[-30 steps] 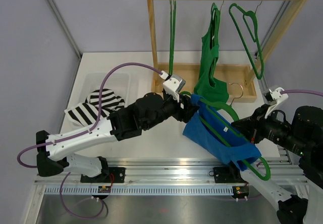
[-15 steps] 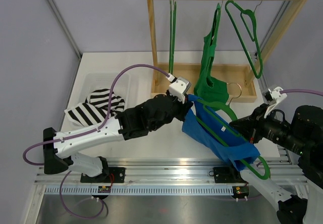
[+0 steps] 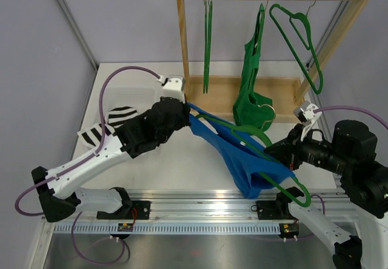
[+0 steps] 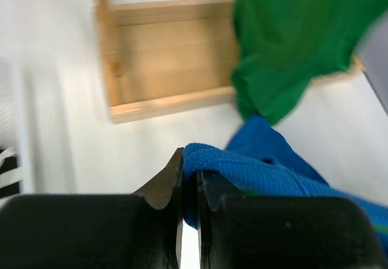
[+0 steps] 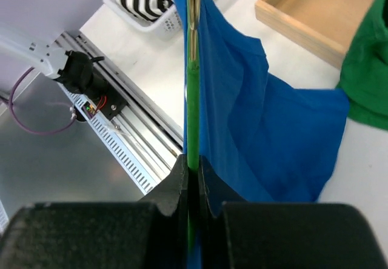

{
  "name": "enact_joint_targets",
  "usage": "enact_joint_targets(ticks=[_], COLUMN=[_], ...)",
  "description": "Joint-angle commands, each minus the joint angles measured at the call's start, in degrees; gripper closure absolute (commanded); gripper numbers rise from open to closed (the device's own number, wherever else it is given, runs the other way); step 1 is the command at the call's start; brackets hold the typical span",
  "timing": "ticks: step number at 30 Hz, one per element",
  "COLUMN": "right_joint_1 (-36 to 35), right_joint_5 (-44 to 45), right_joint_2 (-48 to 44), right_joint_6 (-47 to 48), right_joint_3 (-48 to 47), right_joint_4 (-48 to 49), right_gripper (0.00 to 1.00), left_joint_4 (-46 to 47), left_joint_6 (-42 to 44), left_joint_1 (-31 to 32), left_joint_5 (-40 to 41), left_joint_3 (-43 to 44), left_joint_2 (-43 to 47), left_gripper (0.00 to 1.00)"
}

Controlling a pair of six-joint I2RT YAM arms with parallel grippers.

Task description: Remove the tank top from the hanger

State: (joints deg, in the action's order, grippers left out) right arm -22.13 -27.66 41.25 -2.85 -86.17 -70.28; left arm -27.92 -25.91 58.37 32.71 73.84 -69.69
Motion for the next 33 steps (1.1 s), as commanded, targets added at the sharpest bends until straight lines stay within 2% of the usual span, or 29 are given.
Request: enact_joint_targets(ticks=[1, 6, 9, 10, 12, 13, 14, 15, 16, 17, 18, 21, 23, 24, 26, 27, 30, 33], right_joint_1=[-0.37, -0.37, -0.46, -0.37, -0.37, -0.37, -0.46, -0.46, -0.37, -0.37, -0.46, -0.46, -0.46, -0.46, -0.46, -0.46, -0.54, -0.46], right_joint_5=[-7.05, -6.01, -2.24, -1.87, -2.39, -2.57, -2.4, -1.09, 0.05, 1.45, 4.08, 8.91, 13.57, 19.6, 25.87, 31.73, 37.57, 41.18], right_joint_2=[-3.37, -7.94, -10.57, -11.45, -14.61, -15.84, -17.51, -17.96, -18.14, -17.62, -16.92, -13.31, -11.56, -11.29, -11.54, -11.98, -14.97, -18.92], right_joint_6=[4.69, 6.63, 4.28, 3.3, -2.56, -4.95, -7.32, -11.43, -13.13, -14.88, -17.34, -19.11, -20.17, -20.61, -20.53, -18.87, -13.87, -8.77], right_joint_3=[-0.75, 1.44, 5.38, 7.14, 14.51, 17.76, 24.06, 26.99, 31.98, 33.86, 35.27, 37.3, 37.92, 38.79, 41.77, 42.57, 45.12, 45.13], right_joint_4=[3.92, 10.4, 17.25, 24.59, 34.98, 48.44, 55.62, 69.44, 77.15, 83.23, 93.29, 106.26, 110.6, 115.76, 120.45, 123.16, 126.0, 122.69], right_gripper=[1.0, 1.0, 1.0, 1.0, 1.0, 1.0, 1.0, 1.0, 1.0, 1.0, 1.0, 1.0, 1.0, 1.0, 1.0, 1.0, 1.0, 1.0], left_joint_4=[-4.94, -5.13, 1.7, 8.69, 15.24, 18.4, 18.86, 18.87, 18.43, 18.08, 17.9, 19.13, 19.92, 20.45, 20.1, 19.23, 17.64, 12.22], left_joint_6=[-5.99, -6.0, -2.93, -0.83, 0.86, 2.34, 3.75, 6.9, 8.32, 9.29, 9.91, 9.92, 10.18, 10.27, 10.36, 10.27, 9.83, 9.48], left_joint_1=[-7.29, -10.47, -10.47, -10.38, -8.12, -6.09, -3.72, 1.52, 3.92, 6.12, 9.01, 12.19, 13.08, 13.43, 13.79, 14.05, 14.49, 15.1], left_joint_5=[2.99, -2.2, -15.35, -27.66, -39.69, -44.0, -45.26, -45.97, -47.29, -48.08, -48.96, -51.51, -52.92, -54.32, -54.33, -54.07, -51.35, -46.79], left_joint_3=[-2.12, -5.72, -10.81, -12.74, -17.92, -18.9, -19.26, -19.61, -19.53, -19.53, -19.79, -22.33, -25.49, -26.55, -29.0, -29.72, -31.57, -32.01], left_joint_2=[5.25, 8.34, 12.9, 14.22, 17.21, 17.66, 17.57, 16.53, 15.73, 14.86, 13.19, 12.56, 12.82, 12.83, 12.83, 12.74, 12.47, 11.77], left_gripper=[1.0, 1.0, 1.0, 1.0, 1.0, 1.0, 1.0, 1.0, 1.0, 1.0, 1.0, 1.0, 1.0, 1.0, 1.0, 1.0, 1.0, 1.0])
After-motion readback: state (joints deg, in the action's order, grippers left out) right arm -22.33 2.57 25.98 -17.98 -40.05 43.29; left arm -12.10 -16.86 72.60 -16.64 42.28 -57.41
